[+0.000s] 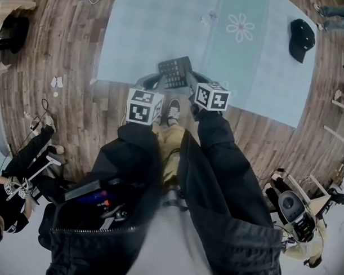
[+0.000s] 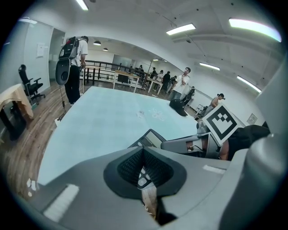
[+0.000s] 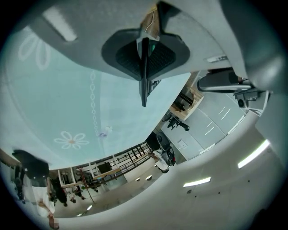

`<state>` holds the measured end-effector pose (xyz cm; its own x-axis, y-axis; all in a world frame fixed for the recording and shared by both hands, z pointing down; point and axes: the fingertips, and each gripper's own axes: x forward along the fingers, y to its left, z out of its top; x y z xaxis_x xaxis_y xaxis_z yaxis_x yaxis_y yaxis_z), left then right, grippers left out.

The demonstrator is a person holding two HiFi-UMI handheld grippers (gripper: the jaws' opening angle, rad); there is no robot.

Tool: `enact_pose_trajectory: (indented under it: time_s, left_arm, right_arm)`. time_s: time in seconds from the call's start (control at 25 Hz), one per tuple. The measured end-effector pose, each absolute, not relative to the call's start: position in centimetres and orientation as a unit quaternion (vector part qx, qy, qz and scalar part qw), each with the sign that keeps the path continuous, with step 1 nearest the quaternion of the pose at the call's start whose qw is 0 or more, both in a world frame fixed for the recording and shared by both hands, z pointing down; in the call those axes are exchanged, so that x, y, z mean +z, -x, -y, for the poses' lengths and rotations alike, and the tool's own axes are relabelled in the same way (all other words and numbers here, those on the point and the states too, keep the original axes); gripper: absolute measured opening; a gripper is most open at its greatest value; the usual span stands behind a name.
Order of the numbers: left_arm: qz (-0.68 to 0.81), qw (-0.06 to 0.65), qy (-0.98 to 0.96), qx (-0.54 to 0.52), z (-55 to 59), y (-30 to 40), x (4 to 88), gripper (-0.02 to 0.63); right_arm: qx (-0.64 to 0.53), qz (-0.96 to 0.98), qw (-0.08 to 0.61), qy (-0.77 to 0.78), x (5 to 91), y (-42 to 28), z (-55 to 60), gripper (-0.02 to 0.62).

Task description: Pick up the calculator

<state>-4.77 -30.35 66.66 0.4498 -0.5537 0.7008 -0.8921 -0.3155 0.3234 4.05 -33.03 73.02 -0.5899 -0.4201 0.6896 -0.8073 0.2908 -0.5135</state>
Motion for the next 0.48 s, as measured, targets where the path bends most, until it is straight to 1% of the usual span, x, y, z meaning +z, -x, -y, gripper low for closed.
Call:
enact_pose_trajectory:
  time_s: [0.16,0.48]
  left_arm:
    - [0.471,0.337,-0.782,0.228,30.5,4.7,64.7,-0.006]
    - [0.484,0.287,-0.806,0.184,31.6,4.7,58.0,-0.006]
  right_arm:
    - [0.413,0.791,0.189,-0.410,69.3,-3.9,33.4,0.041]
    - [0.294,0.825,0.153,-0.458,59.1,-4.8,33.4,0.041]
